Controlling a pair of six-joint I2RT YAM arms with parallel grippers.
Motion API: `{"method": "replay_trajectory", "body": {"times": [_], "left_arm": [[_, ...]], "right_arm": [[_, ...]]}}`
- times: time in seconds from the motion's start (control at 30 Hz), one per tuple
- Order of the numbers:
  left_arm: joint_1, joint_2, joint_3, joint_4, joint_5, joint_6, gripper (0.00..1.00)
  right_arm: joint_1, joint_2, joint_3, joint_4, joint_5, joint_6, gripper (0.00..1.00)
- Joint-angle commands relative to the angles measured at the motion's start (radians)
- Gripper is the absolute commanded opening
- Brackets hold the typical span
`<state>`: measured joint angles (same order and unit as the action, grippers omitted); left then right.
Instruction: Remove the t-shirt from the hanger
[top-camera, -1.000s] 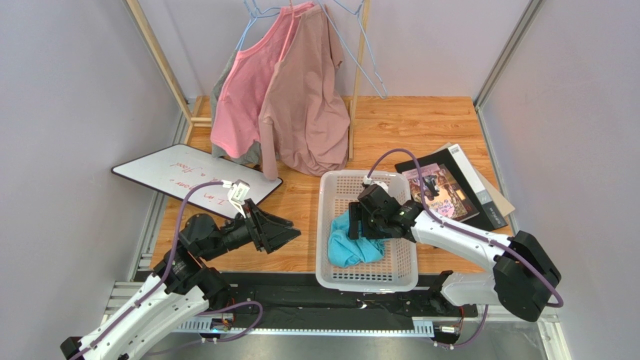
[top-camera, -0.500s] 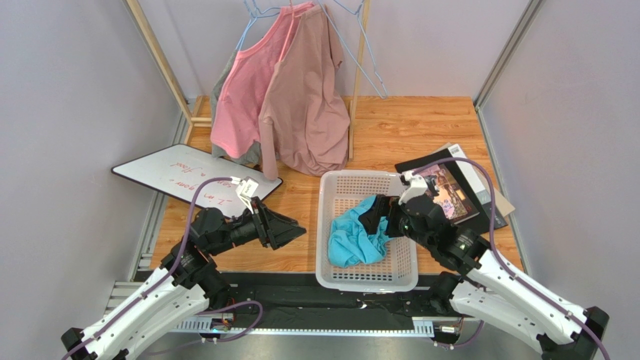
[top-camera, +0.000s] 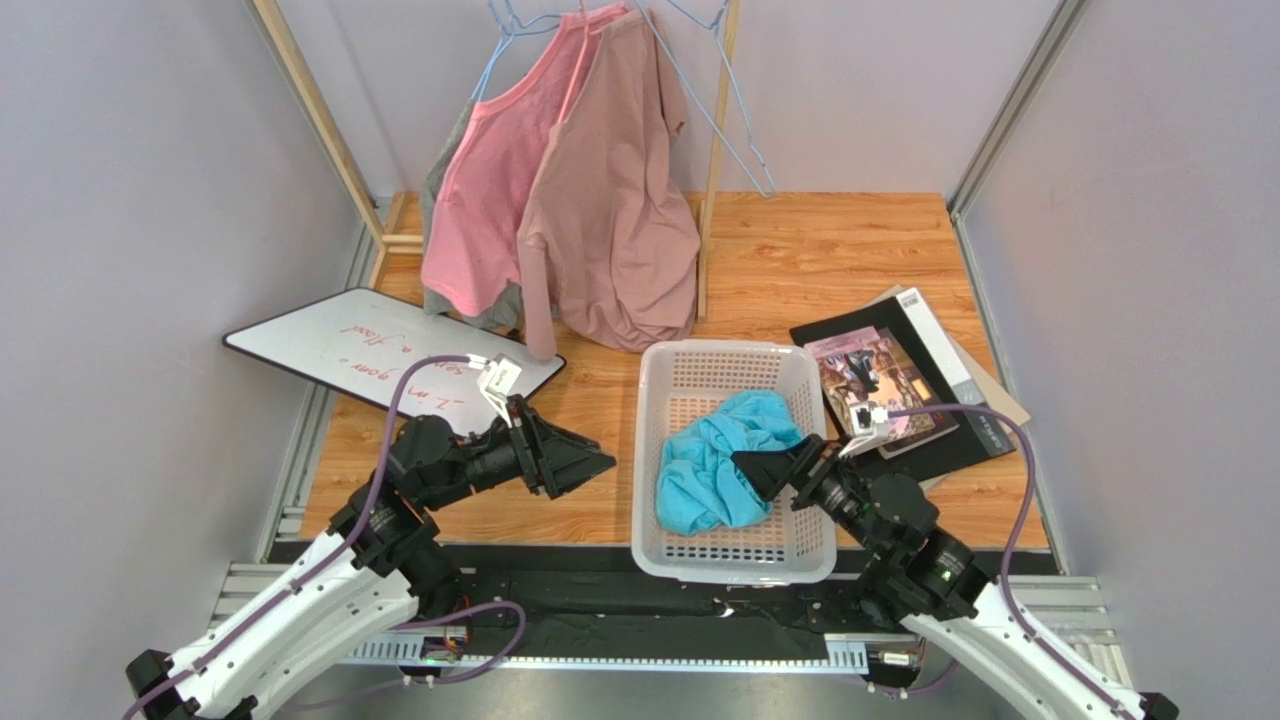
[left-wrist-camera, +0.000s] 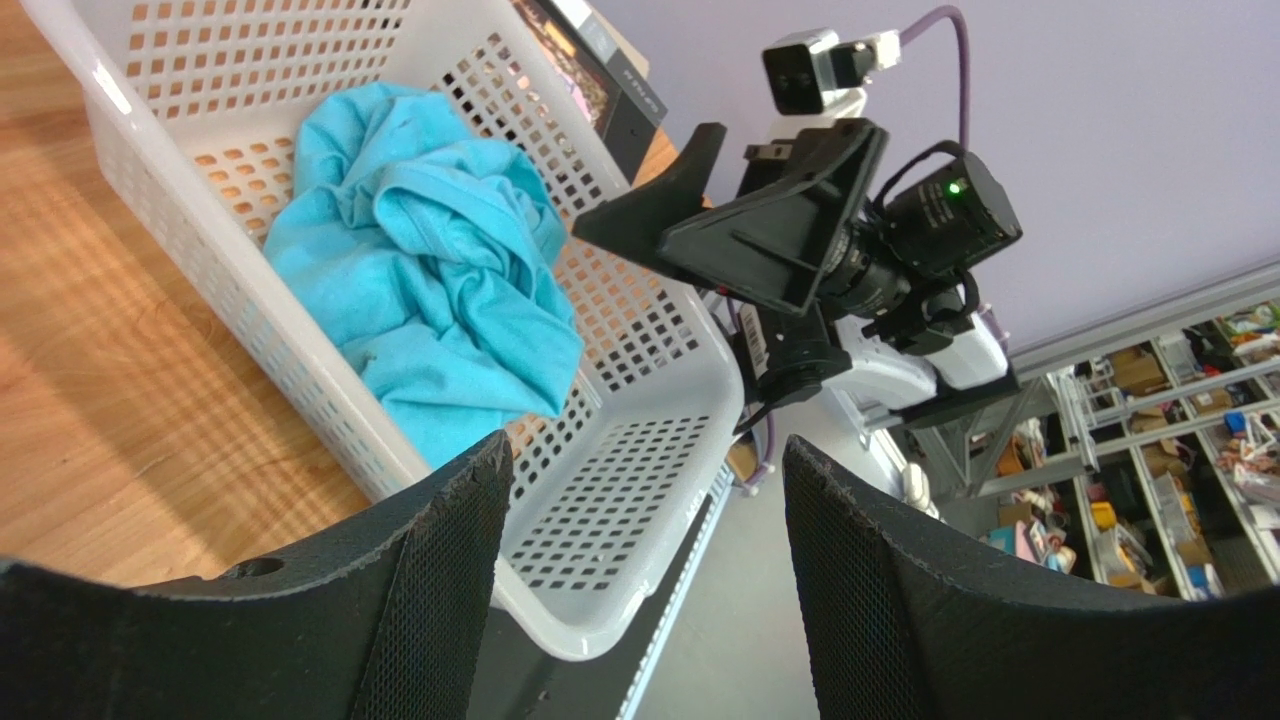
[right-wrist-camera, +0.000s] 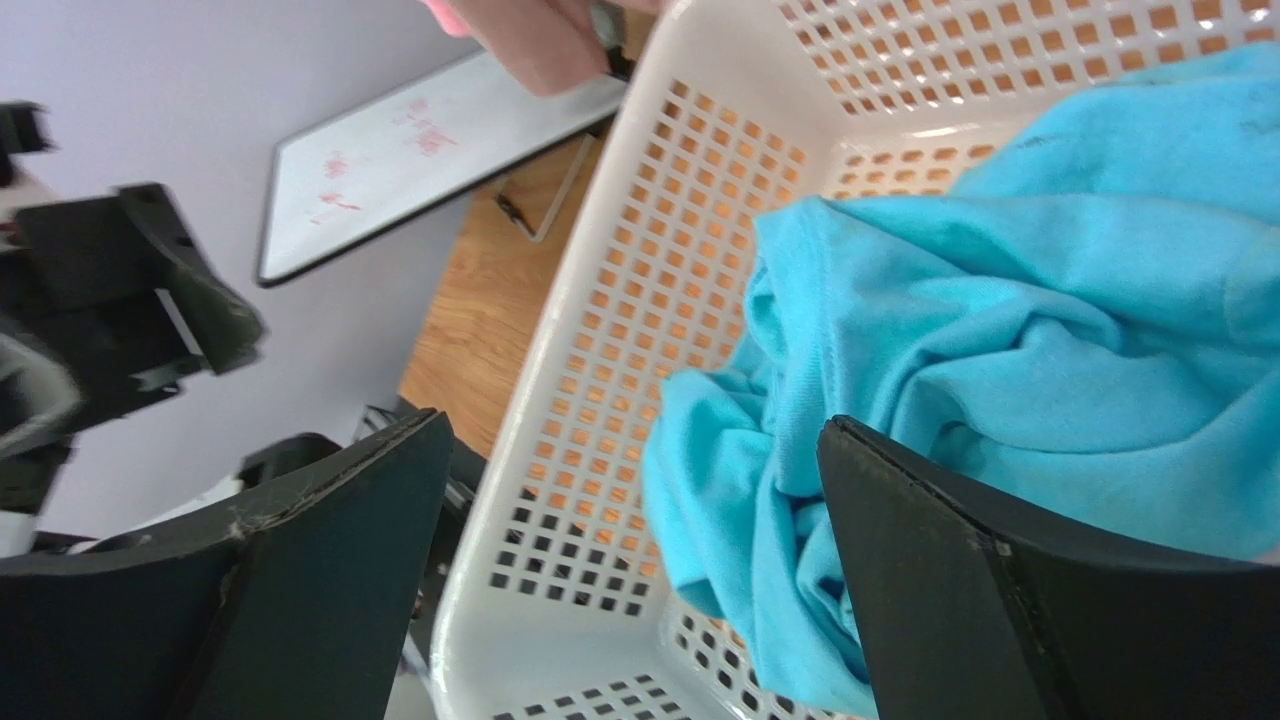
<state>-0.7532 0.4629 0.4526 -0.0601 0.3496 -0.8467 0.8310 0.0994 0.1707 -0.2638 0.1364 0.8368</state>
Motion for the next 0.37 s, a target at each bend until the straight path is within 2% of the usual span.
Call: {"method": "replay_trajectory", "body": {"times": [0.0, 0.1, 0.33], "left_arm": [[-0.003, 0.007, -0.009, 0.043, 0.005, -0.009, 0.72], [-0.003, 0.000, -0.015, 0.046, 0.002, -0.009, 0.72], [-0.003, 0.000, -0.020, 0.040, 0.005, -0.008, 0.72]], "right_arm": [[0.005, -0.164, -0.011, 0.074, 0.035, 0.044, 1.00], [0.005, -0.106, 0.035, 0.038, 0.035, 0.022, 1.00], [0.005, -0.139, 0.001, 0.070, 0.000, 0.015, 1.00]]}}
